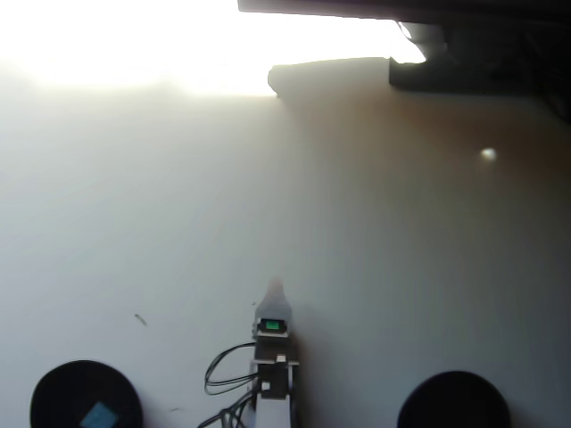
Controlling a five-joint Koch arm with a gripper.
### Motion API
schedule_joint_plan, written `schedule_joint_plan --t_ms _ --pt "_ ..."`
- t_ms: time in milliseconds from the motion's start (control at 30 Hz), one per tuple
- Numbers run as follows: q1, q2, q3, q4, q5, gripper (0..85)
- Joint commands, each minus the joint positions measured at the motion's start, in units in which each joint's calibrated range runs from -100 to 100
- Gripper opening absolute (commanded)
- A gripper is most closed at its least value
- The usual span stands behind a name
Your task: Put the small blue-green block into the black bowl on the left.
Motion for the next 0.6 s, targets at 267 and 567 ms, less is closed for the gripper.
schedule_joint_plan --t_ms 267,567 --pt "0.78 -0.16 -1.85 1.06 0.0 49.0" --pt "0.78 -0.16 -1.85 1.06 0.0 49.0"
